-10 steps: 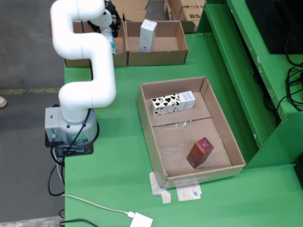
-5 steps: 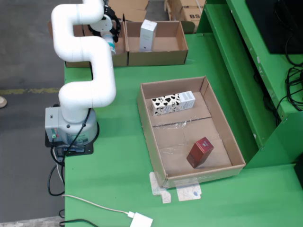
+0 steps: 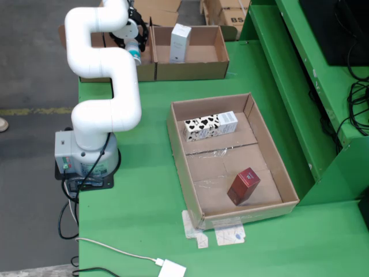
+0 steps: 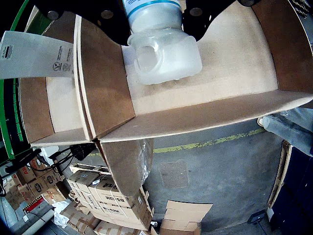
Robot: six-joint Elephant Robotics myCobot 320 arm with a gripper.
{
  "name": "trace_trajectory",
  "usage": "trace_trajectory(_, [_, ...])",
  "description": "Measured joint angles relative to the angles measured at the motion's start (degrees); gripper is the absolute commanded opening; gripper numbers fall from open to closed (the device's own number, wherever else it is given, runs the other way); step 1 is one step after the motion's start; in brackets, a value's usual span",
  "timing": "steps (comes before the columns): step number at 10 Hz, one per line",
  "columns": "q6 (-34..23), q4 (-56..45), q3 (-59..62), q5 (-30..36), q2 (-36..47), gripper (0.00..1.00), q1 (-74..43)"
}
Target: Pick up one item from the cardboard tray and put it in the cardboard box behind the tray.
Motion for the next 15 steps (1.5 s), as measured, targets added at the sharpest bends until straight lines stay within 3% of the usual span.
trace_trajectory(6, [0.00, 0.00, 0.08, 0.00, 0.00, 0.00, 0.00])
trace_trajectory(15, [0.27, -0.53, -0.18, 0.09, -0.09, 0.90, -0.35])
